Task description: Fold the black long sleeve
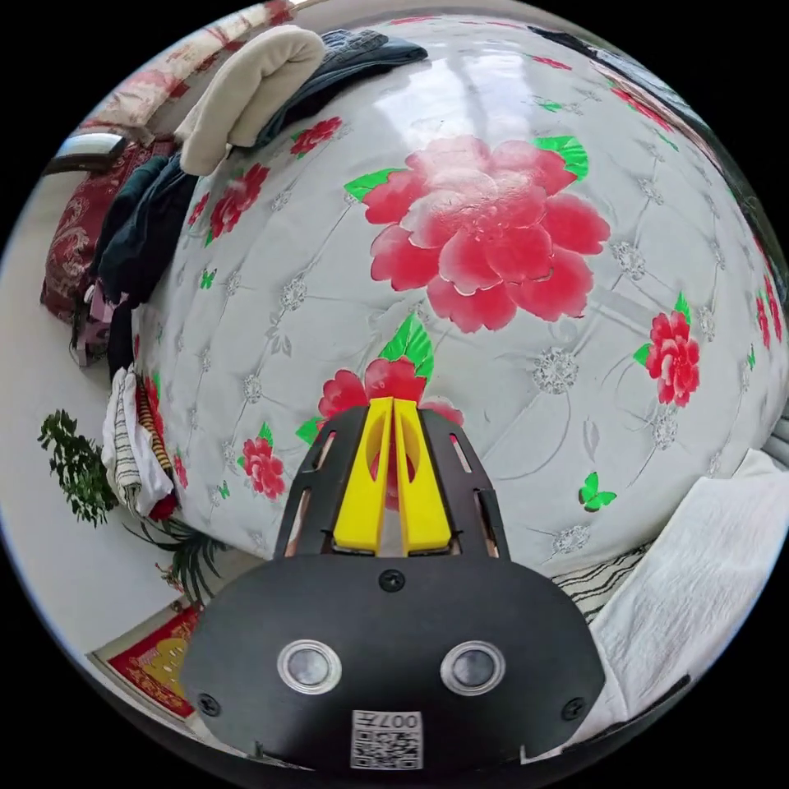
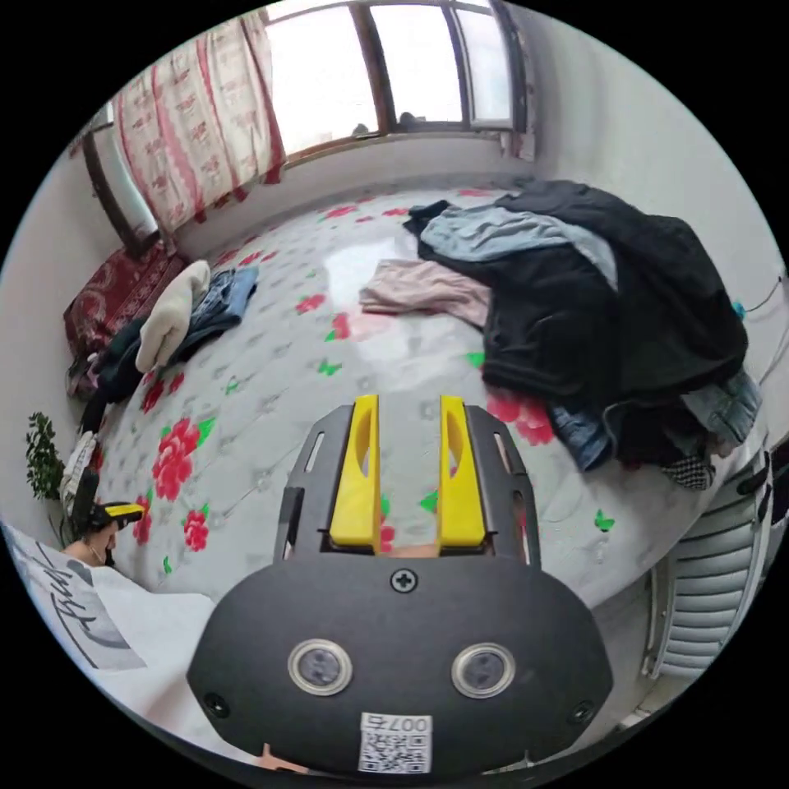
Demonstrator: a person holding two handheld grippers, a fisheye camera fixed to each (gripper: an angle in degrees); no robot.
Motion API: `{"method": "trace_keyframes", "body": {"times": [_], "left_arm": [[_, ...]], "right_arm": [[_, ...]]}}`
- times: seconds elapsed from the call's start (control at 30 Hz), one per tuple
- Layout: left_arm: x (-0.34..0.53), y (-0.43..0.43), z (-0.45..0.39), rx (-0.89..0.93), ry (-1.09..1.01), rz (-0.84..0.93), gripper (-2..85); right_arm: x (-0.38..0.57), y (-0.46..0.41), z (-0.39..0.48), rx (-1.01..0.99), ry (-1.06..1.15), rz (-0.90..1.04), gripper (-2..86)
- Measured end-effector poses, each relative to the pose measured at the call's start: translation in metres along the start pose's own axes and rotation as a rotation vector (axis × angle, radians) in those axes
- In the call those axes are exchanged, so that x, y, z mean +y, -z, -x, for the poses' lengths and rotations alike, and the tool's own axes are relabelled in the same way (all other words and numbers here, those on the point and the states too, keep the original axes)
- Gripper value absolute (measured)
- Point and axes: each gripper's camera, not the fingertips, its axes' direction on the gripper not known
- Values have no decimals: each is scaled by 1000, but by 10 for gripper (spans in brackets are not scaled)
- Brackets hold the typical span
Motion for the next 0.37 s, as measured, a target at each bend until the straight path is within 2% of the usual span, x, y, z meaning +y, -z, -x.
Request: {"method": "trace_keyframes", "body": {"times": [0.07, 0.13, 0.17, 0.23, 0.37], "left_arm": [[3, 7, 4, 171, 83, -18, -10], [18, 16, 1, 379, 177, -100, -10], [22, 18, -2, 402, 189, -116, -10], [37, 23, -18, 442, 202, -140, -10], [56, 23, -33, 437, 192, -113, -10]], "right_arm": [[-30, 55, -83, 183, -147, -150, 73], [-46, 83, -135, 283, -246, -200, 76], [-53, 93, -162, 335, -295, -207, 78], [-61, 96, -198, 343, -366, -179, 76], [-70, 76, -242, 201, -481, -97, 42]]}}
